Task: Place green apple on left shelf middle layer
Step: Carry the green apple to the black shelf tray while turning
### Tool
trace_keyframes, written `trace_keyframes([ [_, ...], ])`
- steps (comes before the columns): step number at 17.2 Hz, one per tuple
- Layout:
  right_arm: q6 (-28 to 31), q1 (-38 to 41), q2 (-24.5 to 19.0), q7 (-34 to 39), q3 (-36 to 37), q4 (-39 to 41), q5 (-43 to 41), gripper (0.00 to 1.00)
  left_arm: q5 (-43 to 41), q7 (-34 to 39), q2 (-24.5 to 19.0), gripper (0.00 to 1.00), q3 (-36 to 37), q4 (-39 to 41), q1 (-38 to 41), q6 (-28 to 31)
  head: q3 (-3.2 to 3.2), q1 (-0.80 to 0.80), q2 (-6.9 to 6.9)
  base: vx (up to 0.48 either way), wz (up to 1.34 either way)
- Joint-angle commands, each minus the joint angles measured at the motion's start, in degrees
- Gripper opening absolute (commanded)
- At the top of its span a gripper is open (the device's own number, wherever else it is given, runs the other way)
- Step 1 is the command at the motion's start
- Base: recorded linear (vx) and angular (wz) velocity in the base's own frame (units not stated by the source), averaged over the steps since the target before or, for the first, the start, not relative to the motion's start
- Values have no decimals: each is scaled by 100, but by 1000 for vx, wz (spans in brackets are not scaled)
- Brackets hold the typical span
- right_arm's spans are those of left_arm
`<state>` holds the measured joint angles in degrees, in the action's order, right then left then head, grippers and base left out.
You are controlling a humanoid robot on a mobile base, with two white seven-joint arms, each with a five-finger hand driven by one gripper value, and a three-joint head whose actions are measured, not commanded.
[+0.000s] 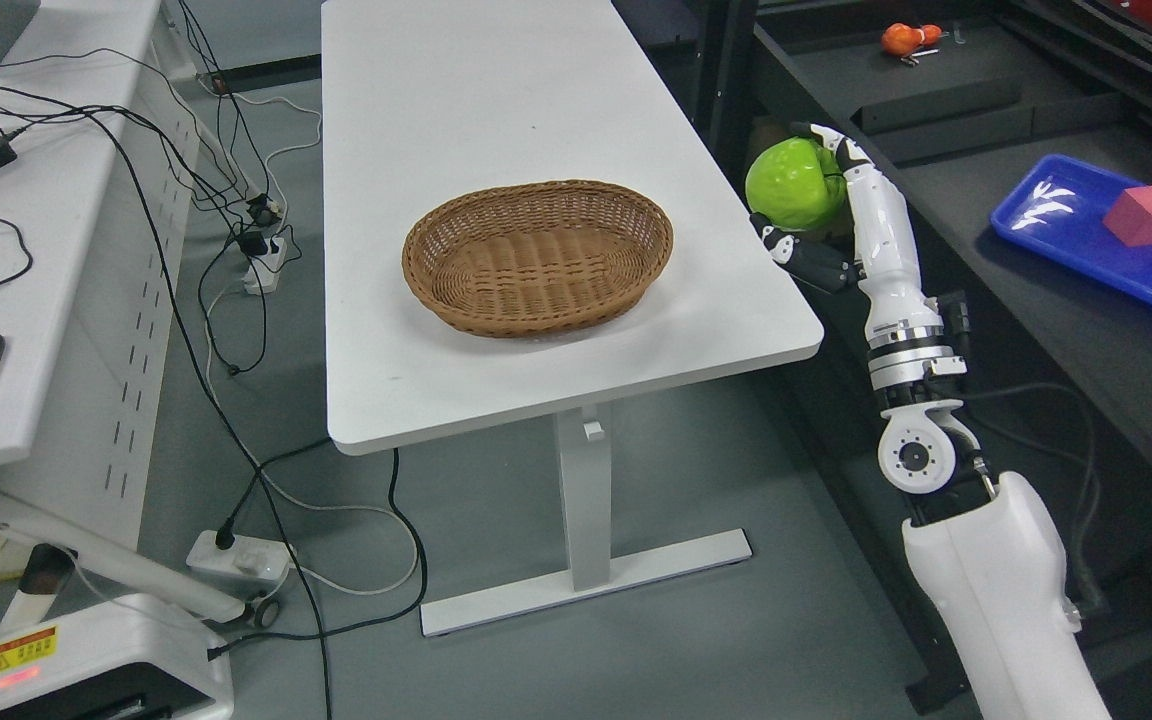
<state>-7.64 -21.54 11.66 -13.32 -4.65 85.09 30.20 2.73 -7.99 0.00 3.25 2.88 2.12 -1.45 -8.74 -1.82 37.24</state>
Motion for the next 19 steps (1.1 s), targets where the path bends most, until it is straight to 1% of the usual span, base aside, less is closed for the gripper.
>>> trace_keyframes([
  [1,-71,255,-199,-13,316,367,-14,0,0,-1,-100,100,0,2,-1,4,0,0,0,-533,-53],
  [5,-98,387,-287,-13,307,367,-14,0,0,-1,-100,100,0,2,-1,4,0,0,0,-552,-183],
  [10,-177,545,-375,-13,166,367,-14,0,0,-1,-100,100,0,2,-1,4,0,0,0,-467,-752],
  [14,-186,598,-401,-13,166,367,-14,0,0,8,-100,100,0,2,-1,4,0,0,0,-272,-1172],
  [19,-186,598,-392,-13,166,367,-14,0,9,-1,-100,100,0,2,-1,4,0,0,0,-107,-932],
])
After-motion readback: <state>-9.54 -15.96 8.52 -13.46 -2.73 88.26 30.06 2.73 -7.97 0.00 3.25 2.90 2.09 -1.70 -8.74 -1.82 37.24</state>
